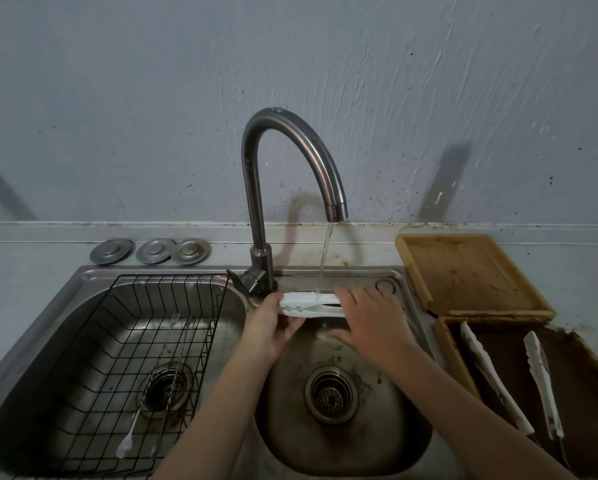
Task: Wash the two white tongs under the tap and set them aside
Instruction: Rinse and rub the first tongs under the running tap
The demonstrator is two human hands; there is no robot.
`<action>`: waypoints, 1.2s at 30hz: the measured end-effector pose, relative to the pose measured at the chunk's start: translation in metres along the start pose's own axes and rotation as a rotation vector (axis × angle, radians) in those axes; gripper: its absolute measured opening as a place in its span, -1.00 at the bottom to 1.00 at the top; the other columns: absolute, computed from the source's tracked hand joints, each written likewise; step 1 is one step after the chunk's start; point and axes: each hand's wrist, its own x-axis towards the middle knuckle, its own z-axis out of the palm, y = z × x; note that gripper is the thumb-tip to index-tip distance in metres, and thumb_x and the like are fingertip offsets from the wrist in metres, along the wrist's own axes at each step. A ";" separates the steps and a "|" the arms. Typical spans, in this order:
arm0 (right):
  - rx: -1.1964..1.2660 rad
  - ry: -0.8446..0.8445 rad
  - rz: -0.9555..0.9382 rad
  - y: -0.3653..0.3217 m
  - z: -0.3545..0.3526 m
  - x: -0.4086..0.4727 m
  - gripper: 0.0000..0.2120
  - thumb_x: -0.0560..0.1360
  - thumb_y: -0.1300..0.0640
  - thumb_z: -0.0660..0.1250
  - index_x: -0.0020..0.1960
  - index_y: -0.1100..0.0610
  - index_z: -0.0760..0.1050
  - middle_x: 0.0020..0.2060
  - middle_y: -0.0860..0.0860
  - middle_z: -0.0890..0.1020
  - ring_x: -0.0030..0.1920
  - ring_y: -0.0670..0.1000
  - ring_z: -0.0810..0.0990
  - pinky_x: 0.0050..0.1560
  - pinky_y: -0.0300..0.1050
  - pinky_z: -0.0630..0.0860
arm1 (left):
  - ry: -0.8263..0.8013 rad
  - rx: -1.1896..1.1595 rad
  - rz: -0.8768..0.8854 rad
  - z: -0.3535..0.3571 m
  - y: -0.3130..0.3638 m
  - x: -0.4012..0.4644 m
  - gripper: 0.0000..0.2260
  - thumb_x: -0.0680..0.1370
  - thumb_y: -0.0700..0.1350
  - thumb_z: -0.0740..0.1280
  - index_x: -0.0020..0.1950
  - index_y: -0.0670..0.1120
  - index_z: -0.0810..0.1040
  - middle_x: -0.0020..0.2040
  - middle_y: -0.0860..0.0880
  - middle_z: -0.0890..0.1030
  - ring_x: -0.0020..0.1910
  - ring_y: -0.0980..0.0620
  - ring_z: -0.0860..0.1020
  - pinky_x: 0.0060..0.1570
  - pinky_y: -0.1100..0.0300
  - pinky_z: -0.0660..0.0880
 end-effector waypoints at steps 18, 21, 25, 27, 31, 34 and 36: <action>1.379 -0.745 0.259 -0.014 0.005 0.018 -0.84 0.53 0.08 0.30 -0.13 0.11 0.36 -0.59 -0.08 0.35 -0.66 -0.16 0.24 -0.65 -0.35 0.20 | -0.344 -0.100 0.178 0.018 0.019 0.009 -0.88 0.54 -0.15 0.29 0.02 -0.17 0.54 -0.22 -0.08 0.66 -0.29 0.06 0.66 -0.27 0.14 0.63; 1.530 -0.918 0.261 -0.010 0.000 0.023 -0.79 0.55 0.08 0.27 -0.18 0.12 0.29 -0.61 -0.10 0.32 -0.67 -0.18 0.22 -0.69 -0.37 0.18 | -0.365 -0.220 0.118 0.024 0.012 0.009 -0.85 0.58 -0.05 0.24 -0.11 -0.09 0.49 -0.39 0.01 0.54 -0.43 0.11 0.55 -0.31 0.16 0.59; 1.534 -0.947 0.284 -0.007 -0.003 0.021 -0.79 0.54 0.07 0.29 -0.19 0.14 0.36 -0.56 -0.07 0.40 -0.65 -0.18 0.27 -0.69 -0.37 0.21 | -0.333 -0.215 0.054 0.022 0.001 0.014 -0.72 0.60 0.02 0.17 -0.26 -0.09 0.38 -0.50 0.03 0.44 -0.54 0.11 0.45 -0.36 0.15 0.55; 1.511 -0.825 0.291 -0.007 -0.007 0.018 -0.85 0.52 0.08 0.32 -0.10 0.17 0.45 -0.44 0.00 0.54 -0.58 -0.14 0.42 -0.64 -0.35 0.32 | -0.188 -0.232 0.026 0.022 0.002 0.019 -0.69 0.61 0.02 0.15 -0.27 -0.11 0.34 -0.52 0.01 0.42 -0.56 0.10 0.43 -0.38 0.16 0.50; 1.458 -0.494 0.275 0.012 -0.020 0.010 -0.79 0.48 0.17 0.38 0.10 0.13 0.49 -0.10 0.13 0.65 -0.27 0.03 0.69 -0.38 -0.22 0.58 | 0.004 -0.289 -0.041 0.015 -0.004 0.025 -0.66 0.63 0.01 0.08 -0.22 -0.18 0.37 -0.30 -0.10 0.43 -0.34 0.01 0.45 -0.16 0.13 0.48; 1.421 -0.184 0.217 0.021 -0.032 0.009 -0.92 0.48 0.21 0.35 -0.02 0.11 0.54 -0.15 0.12 0.67 -0.25 0.07 0.71 -0.28 -0.17 0.65 | -0.020 -0.329 -0.089 0.011 -0.017 0.023 -0.70 0.65 -0.08 0.07 0.06 -0.30 0.42 -0.16 -0.28 0.52 -0.13 -0.19 0.54 0.14 -0.04 0.46; 1.253 -0.020 0.086 0.015 -0.036 0.013 -0.93 0.48 0.22 0.36 -0.06 0.09 0.53 -0.22 0.06 0.67 -0.31 -0.01 0.70 -0.27 -0.19 0.64 | 0.023 -0.427 -0.176 0.013 -0.026 0.019 -0.69 0.65 -0.13 0.07 0.25 -0.34 0.35 -0.15 -0.31 0.48 -0.06 -0.22 0.54 -0.02 0.04 0.51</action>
